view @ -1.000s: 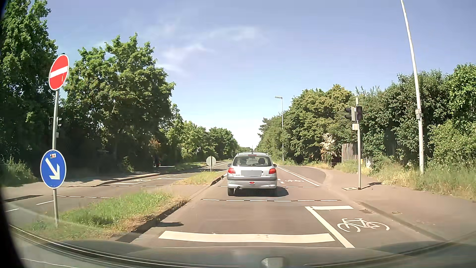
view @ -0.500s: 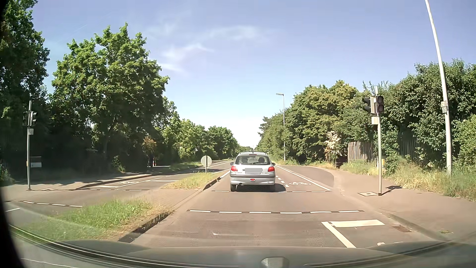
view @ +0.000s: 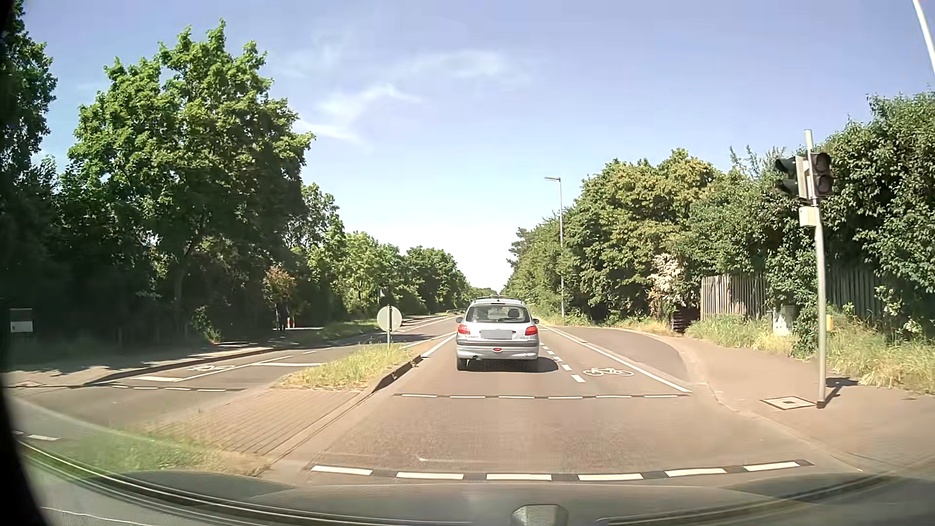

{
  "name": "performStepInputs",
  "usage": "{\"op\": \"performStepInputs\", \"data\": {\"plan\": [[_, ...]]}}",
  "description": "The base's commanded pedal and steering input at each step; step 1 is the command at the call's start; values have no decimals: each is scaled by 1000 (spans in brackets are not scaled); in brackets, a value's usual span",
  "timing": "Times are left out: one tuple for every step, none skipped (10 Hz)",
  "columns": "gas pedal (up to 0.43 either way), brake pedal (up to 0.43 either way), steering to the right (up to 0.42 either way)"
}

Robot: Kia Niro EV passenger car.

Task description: Follow the waypoints while adhering to traffic rules and regulations

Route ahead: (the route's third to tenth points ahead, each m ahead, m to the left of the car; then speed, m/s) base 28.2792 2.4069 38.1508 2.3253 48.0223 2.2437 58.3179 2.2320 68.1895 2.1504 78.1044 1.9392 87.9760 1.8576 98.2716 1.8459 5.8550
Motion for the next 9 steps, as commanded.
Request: {"op": "performStepInputs", "data": {"plan": [[421, 30, -1], [421, 30, 0], [421, 30, 0], [421, 30, -1], [421, 30, 0], [421, 30, -1], [421, 30, -1], [421, 30, -2], [421, 30, -3]]}}
